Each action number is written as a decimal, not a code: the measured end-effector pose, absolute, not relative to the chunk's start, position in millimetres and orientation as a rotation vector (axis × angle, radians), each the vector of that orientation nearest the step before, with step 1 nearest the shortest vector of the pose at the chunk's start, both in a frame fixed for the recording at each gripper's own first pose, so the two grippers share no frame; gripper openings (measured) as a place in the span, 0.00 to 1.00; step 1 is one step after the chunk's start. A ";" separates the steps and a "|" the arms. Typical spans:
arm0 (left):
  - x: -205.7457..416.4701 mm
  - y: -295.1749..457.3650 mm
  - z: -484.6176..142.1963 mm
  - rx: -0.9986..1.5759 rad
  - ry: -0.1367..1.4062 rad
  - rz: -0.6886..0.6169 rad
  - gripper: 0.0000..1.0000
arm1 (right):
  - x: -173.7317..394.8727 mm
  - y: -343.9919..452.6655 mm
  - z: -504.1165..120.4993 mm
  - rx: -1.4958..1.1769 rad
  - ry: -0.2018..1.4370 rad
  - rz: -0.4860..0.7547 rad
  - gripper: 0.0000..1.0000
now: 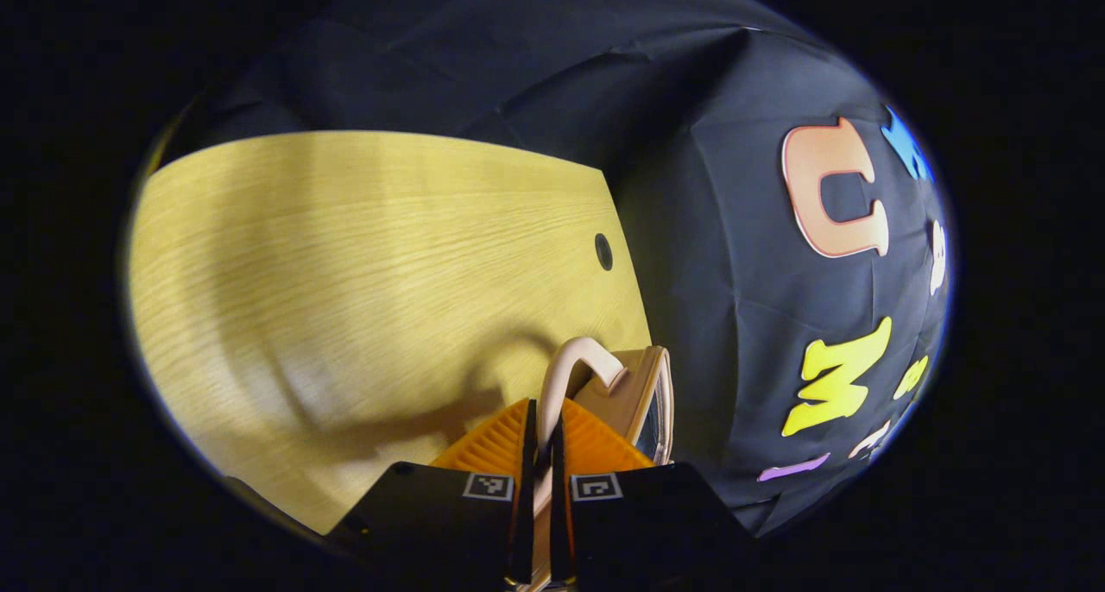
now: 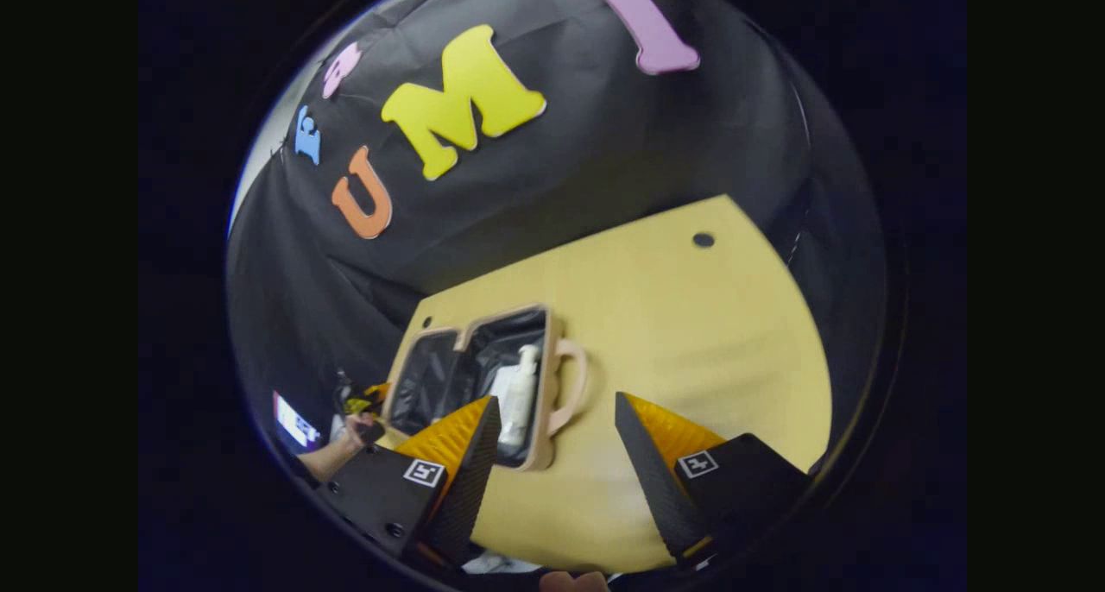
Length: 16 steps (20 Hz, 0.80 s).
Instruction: First open the suitcase, pack the skin care products into it, and then close the suitcase.
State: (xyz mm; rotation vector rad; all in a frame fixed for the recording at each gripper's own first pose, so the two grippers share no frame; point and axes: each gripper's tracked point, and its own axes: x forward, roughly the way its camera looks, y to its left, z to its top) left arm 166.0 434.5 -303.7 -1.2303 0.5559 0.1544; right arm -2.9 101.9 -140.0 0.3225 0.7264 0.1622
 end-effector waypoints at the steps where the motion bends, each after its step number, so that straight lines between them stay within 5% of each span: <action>1: 168.4 435.8 -285.3 -1.210 0.528 0.160 0.09 | 2.6 83.7 -131.7 0.285 0.665 0.102 0.80; 6: 165.4 405.3 -178.0 -0.921 0.391 0.128 0.06 | 0.1 26.3 -93.9 0.268 0.485 -0.060 0.79; 16: 143.4 211.4 -41.3 -0.366 0.182 -0.012 0.06 | -25.6 -39.2 -70.1 0.227 0.393 -0.099 0.79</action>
